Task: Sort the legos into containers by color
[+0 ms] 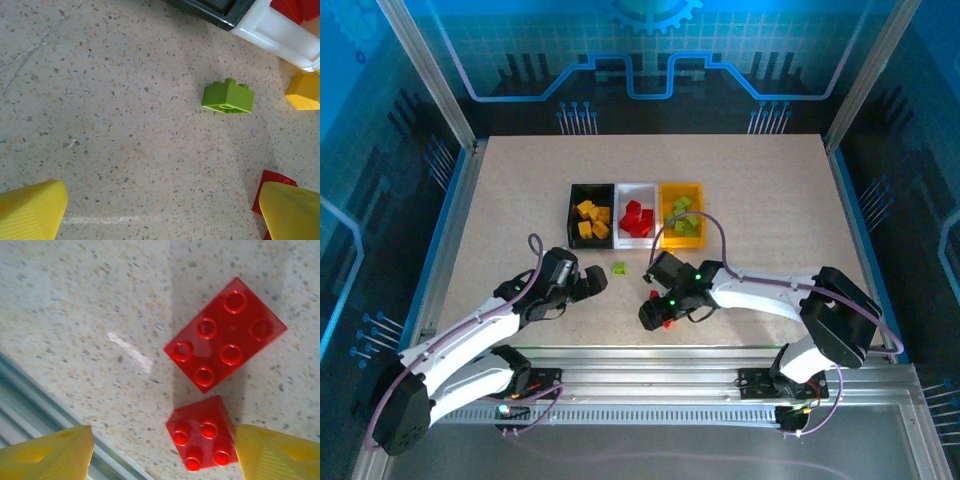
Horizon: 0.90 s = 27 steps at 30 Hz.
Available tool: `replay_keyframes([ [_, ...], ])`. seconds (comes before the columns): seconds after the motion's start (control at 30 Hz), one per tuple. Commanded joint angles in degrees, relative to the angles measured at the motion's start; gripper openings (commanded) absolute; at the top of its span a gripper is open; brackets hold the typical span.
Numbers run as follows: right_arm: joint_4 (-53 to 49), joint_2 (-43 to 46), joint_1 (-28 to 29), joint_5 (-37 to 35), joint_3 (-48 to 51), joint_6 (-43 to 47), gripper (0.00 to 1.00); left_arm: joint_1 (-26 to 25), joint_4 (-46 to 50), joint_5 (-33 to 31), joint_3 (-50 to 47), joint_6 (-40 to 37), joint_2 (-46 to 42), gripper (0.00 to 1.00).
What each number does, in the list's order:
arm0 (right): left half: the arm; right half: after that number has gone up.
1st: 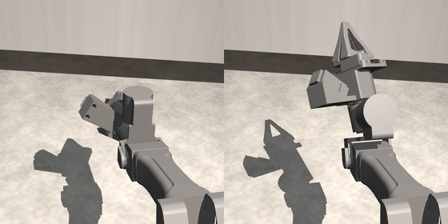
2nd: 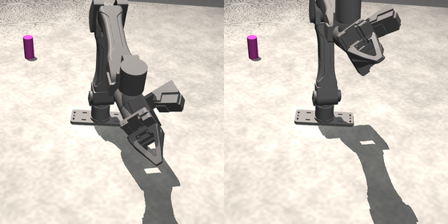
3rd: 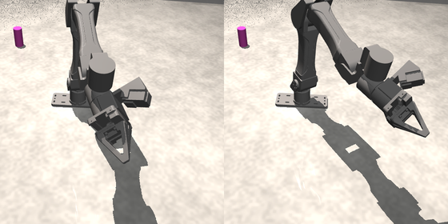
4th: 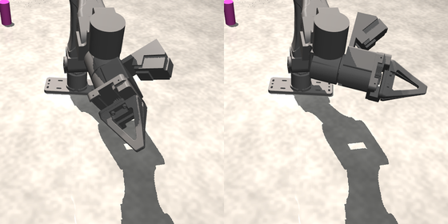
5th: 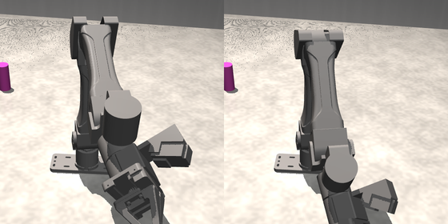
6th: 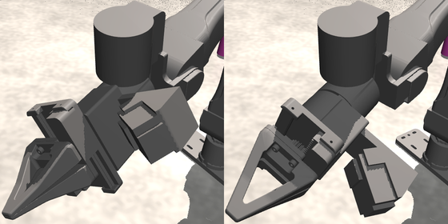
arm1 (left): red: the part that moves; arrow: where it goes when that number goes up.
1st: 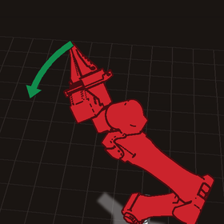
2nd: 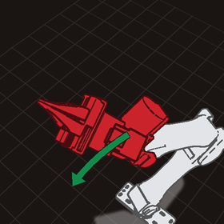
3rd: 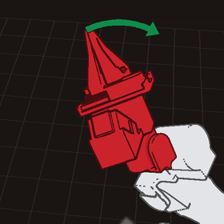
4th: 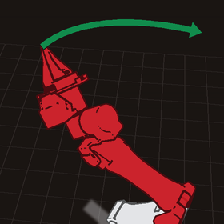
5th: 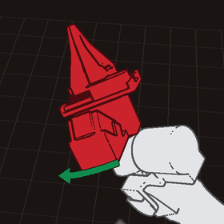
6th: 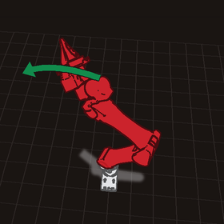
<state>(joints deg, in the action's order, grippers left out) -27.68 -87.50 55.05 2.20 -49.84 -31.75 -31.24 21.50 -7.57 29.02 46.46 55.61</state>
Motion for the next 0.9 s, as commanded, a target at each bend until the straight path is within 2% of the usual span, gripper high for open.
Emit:
replay_keyframes([
  [0.0, -5.1, -2.2, 2.3, -8.5, -2.3, -1.0, 0.76, 0.3, -0.8, 1.1, -0.5, 0.3, 0.6, 0.99],
  [0.2, -6.5, -7.0, 6.5, -14.4, -3.8, -0.7, 0.7, 0.3, -0.6, 0.6, -0.8, 0.1, 0.8, 0.99],
  [0.4, -4.7, -8.2, 6.5, -14.2, -3.7, -0.1, 0.55, 0.3, -0.8, 1.1, -0.6, 0.1, 1.3, 0.99],
  [0.57, -4.6, -5.2, 6.4, -15.0, -4.0, 0.5, 0.43, 0.3, -0.8, 1.1, -0.5, 0.0, 1.4, 0.99],
  [0.7, -6.1, -0.8, 5.1, -16.0, -6.5, 1.7, 0.4, 0.3, -0.8, 1.2, -0.5, 0.0, 1.4, 0.99],
  [0.87, -4.6, 1.0, -0.9, -14.9, -14.0, 4.4, 0.39, 0.3, -0.5, 1.5, -0.5, 0.4, 1.1, 0.99],
])
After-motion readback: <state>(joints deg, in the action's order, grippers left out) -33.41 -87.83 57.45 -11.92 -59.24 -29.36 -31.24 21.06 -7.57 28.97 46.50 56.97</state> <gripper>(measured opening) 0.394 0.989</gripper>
